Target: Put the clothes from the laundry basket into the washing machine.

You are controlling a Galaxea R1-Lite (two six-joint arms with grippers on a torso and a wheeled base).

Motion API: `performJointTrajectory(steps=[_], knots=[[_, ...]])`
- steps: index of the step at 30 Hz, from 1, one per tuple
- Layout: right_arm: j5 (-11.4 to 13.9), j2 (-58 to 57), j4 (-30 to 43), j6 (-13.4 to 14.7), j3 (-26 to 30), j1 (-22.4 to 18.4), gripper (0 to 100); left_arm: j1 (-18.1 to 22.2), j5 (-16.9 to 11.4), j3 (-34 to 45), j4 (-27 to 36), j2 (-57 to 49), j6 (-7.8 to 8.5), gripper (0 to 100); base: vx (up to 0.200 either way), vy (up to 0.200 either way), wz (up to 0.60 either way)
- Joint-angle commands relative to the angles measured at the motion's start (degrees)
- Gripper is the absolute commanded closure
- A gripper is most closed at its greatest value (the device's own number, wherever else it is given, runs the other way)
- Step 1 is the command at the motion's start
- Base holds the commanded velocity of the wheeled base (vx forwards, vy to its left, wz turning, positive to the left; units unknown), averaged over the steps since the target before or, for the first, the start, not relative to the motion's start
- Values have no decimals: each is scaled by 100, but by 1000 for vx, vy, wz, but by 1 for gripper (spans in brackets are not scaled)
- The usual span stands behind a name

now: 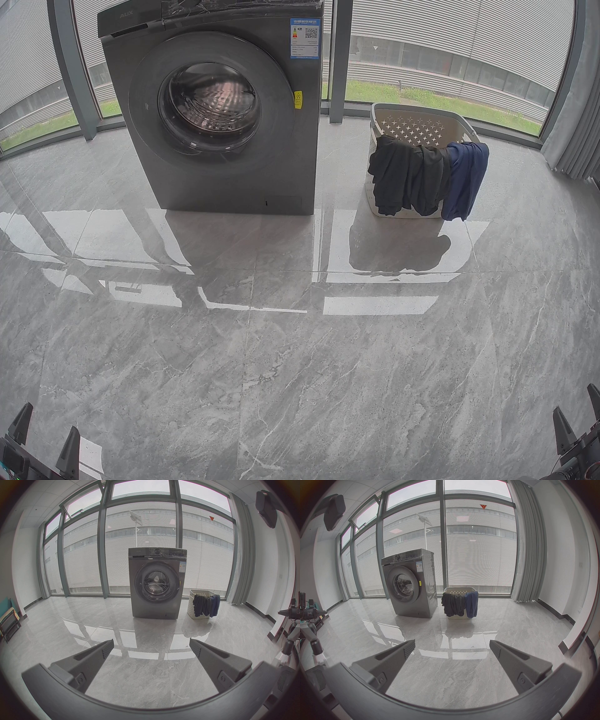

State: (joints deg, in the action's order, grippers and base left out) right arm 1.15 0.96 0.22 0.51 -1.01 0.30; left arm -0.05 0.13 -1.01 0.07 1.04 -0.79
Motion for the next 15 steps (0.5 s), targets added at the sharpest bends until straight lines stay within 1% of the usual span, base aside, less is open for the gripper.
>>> performJointTrajectory(steps=[1, 9, 15], knots=[[-9, -79, 4, -7, 92, 5, 0, -4, 4, 101, -7, -86, -35, 0, 0, 0, 0], [-9, -79, -4, -42, 92, 5, 0, -4, 92, 101, -7, -86, -79, 0, 200, 0, 0], [0, -70, -4, -42, 92, -4, 0, -4, 83, 101, 1, -86, -88, 0, 200, 0, 0]])
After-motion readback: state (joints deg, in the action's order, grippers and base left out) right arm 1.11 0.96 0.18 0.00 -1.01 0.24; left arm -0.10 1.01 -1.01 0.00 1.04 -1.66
